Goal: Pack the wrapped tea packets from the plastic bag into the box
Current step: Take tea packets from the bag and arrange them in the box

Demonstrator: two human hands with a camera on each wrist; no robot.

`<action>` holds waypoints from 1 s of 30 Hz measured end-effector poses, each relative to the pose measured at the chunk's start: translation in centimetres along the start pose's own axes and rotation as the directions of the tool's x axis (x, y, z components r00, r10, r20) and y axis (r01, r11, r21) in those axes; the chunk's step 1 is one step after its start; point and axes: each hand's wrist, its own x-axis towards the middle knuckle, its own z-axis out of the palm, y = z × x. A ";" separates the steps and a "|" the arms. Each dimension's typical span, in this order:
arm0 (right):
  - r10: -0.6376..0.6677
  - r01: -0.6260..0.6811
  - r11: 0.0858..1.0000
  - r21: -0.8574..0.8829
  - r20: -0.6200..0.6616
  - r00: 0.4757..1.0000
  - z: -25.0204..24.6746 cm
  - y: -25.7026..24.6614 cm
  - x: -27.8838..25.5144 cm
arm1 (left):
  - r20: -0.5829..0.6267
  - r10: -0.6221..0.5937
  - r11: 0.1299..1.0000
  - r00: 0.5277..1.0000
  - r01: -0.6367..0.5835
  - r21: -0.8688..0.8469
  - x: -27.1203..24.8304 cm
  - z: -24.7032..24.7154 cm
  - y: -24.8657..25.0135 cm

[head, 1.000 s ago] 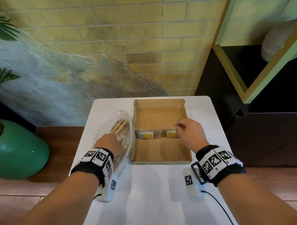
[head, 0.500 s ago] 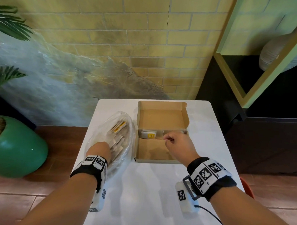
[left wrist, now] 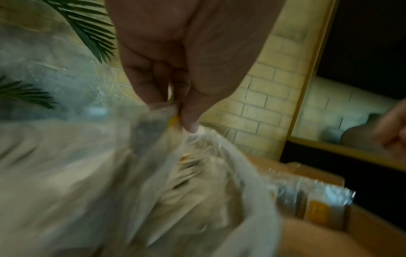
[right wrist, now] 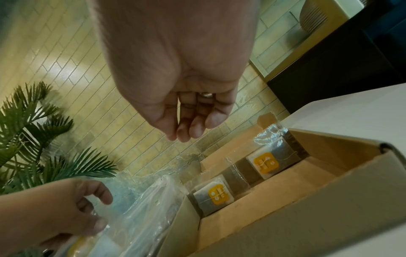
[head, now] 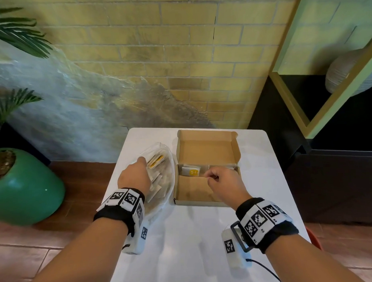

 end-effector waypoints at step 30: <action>0.033 -0.085 0.647 0.757 0.084 0.996 -1.8 -2.0 0.0 | -0.161 0.122 0.358 0.979 -0.195 -0.913 -3.8 -4.3 8.8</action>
